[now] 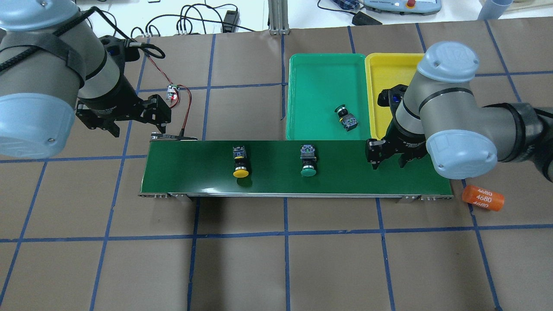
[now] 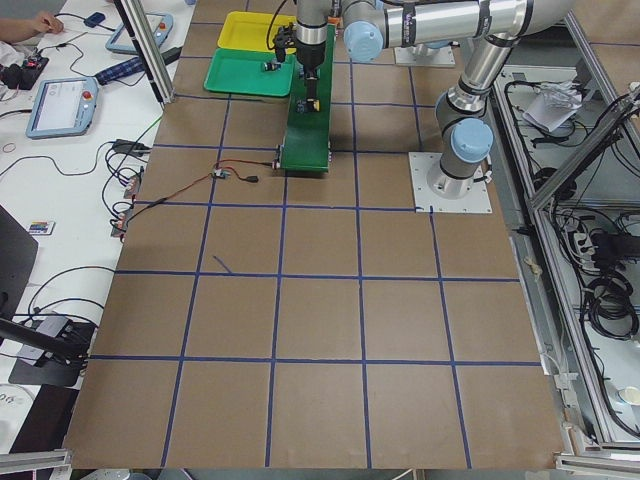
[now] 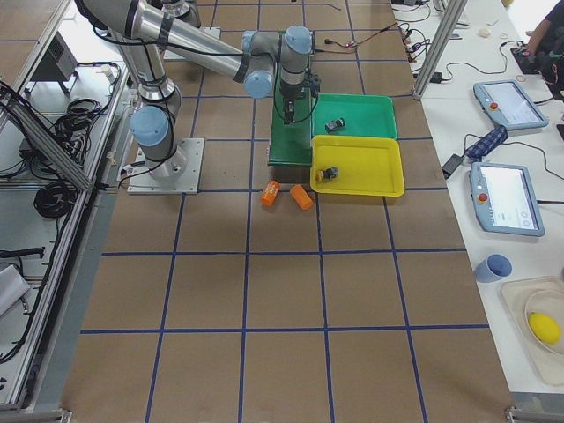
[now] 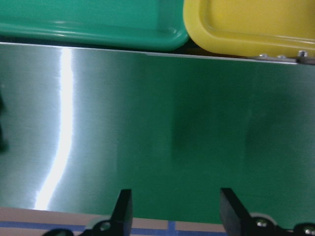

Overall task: Sort buttons by color to trays
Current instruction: 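Lower the right gripper onto the next green button on the belt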

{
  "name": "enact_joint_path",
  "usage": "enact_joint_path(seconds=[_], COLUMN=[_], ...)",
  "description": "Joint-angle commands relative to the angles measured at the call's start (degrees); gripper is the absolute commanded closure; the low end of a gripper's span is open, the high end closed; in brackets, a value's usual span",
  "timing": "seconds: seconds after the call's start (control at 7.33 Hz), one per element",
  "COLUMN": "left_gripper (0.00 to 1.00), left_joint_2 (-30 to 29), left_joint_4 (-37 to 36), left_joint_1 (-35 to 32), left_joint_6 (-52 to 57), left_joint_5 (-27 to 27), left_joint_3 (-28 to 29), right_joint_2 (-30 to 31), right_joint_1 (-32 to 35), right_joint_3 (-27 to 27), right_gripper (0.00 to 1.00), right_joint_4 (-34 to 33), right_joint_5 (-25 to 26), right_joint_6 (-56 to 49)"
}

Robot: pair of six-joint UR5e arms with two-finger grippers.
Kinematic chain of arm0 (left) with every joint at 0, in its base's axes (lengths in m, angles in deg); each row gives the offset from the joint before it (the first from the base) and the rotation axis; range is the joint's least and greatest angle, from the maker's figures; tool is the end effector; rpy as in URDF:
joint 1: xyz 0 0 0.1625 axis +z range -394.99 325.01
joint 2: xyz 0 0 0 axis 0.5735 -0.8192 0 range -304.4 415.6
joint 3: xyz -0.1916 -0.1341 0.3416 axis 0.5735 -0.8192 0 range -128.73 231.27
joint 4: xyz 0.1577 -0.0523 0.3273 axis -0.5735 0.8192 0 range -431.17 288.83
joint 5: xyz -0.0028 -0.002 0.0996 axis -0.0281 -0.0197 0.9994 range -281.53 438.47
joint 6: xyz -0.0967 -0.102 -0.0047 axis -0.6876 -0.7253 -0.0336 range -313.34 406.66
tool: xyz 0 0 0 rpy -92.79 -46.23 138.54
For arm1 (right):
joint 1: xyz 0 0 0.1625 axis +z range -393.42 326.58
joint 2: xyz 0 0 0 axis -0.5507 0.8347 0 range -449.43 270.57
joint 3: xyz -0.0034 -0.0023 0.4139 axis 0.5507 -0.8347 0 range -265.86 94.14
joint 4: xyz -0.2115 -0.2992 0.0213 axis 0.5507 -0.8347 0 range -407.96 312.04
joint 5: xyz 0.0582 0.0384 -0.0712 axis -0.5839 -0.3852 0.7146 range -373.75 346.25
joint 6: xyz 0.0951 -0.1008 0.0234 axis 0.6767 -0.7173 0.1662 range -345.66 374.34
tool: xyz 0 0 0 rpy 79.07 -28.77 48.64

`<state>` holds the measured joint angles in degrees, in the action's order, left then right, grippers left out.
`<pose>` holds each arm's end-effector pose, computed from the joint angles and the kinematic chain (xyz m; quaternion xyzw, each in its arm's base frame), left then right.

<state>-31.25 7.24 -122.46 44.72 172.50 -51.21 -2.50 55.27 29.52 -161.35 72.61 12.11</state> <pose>-0.1047 -0.4250 0.3843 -0.0397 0.9984 -0.0195 0.0352 0.1328 -0.4129 0.2644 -0.0066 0.9985 0.0431 0.0331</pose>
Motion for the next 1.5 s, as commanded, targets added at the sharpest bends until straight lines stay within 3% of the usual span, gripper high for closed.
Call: enact_joint_path(seconds=[0.0, 0.41, 1.09, 1.36], left_gripper=[0.0, 0.0, 0.0, 0.0], left_joint_2=[-0.17, -0.34, 0.97, -0.08], left_joint_4=[-0.71, 0.78, 5.52, 5.62], left_joint_1=[-0.07, 0.19, 0.02, 0.02], left_joint_6=[0.01, 0.01, -0.35, -0.52], left_joint_5=[-0.07, 0.1, 1.6, 1.6], left_joint_3=[0.08, 1.22, 1.14, 1.49], right_joint_2=[-1.31, -5.44, -8.52, -9.75], right_joint_1=[3.93, 10.98, 11.42, 11.42], right_joint_3=[-0.06, -0.33, -2.53, -2.26], right_gripper=[0.32, 0.32, 0.32, 0.38], right_joint_4=[-2.35, -10.18, -10.89, -11.51], right_joint_5=[-5.32, -4.09, -3.92, 0.01], right_joint_6=[9.73, 15.76, 17.08, 16.99])
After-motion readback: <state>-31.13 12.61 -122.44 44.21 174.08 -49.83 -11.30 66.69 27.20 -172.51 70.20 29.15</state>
